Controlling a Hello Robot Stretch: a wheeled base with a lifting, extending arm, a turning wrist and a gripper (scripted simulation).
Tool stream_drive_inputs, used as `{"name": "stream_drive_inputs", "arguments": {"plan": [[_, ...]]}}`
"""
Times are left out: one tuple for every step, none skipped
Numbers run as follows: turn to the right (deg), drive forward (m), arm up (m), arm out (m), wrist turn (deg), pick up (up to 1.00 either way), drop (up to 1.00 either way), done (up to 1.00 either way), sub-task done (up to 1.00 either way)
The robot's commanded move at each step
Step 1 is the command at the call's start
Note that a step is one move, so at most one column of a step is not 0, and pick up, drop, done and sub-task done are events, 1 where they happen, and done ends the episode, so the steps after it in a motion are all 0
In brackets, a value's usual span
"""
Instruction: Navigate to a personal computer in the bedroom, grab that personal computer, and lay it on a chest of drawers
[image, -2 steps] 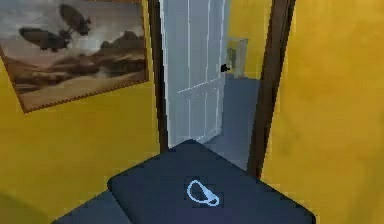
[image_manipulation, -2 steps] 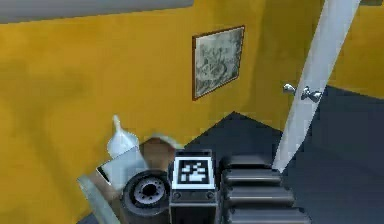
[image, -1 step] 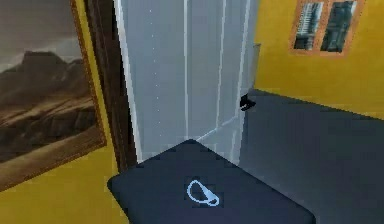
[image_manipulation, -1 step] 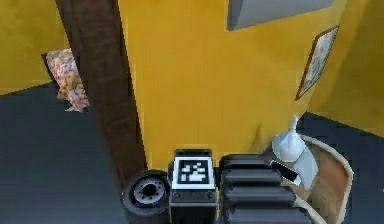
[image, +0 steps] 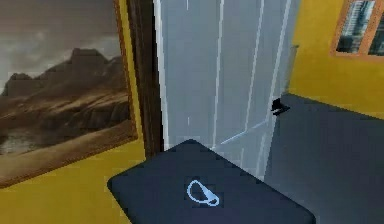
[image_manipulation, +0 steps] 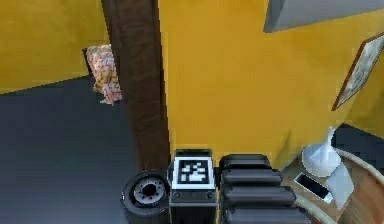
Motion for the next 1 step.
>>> {"name": "stream_drive_inputs", "arguments": {"plan": [[0.0, 0.05, 0.00, 0.00, 0.0, 0.00, 0.00, 0.00, 0.00]]}}
